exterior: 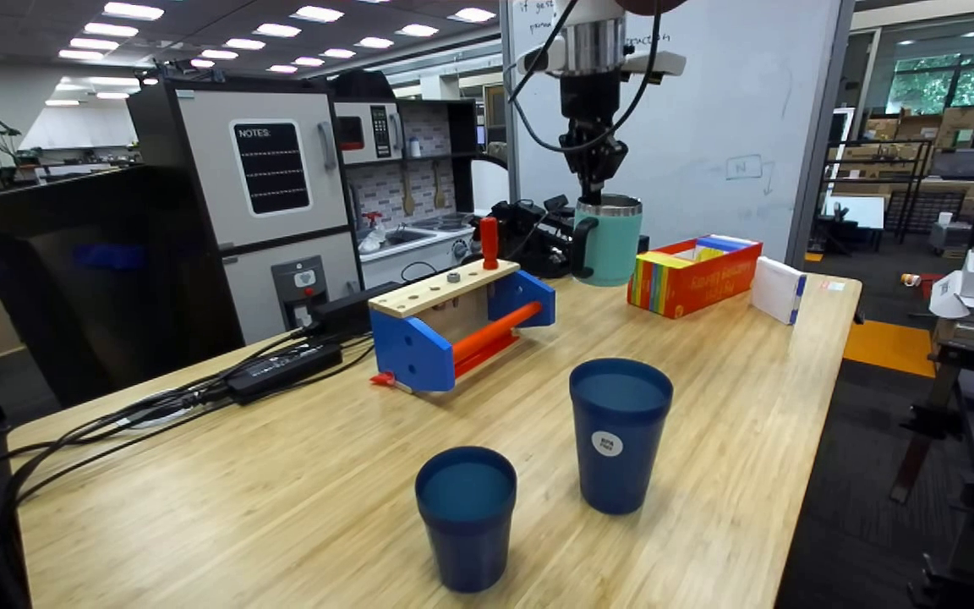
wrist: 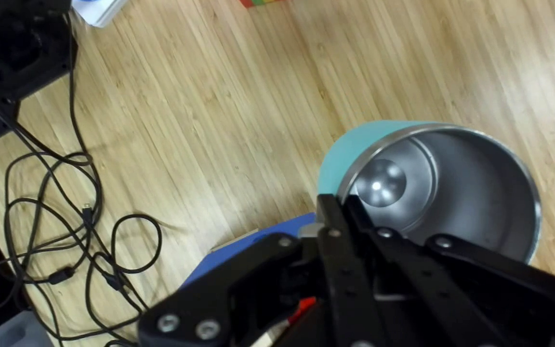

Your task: Move the thermocup to the left

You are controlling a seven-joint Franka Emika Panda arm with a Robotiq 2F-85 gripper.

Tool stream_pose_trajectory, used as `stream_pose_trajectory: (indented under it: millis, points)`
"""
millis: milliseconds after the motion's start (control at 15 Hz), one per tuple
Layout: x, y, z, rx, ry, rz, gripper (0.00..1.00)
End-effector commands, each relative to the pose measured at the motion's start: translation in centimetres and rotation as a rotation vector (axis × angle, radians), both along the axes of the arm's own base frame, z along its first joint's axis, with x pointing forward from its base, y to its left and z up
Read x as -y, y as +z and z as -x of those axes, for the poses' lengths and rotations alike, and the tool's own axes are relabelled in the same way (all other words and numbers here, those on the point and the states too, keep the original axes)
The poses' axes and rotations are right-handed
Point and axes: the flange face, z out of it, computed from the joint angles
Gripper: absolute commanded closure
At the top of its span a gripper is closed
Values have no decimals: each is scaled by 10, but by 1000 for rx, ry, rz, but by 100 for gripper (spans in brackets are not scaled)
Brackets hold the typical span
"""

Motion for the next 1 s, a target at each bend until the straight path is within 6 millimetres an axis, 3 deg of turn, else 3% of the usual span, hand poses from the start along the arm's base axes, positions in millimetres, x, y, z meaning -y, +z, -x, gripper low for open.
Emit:
stream_pose_trajectory:
  millis: [0,267,533,933]
  points:
    - [3,-14,3,-37,34,-14,98]
    - [8,-30,10,-63,40,-13,98]
    - [-9,-45,10,-73,95,-4,98]
    - [-23,-92,16,-59,169,22,98]
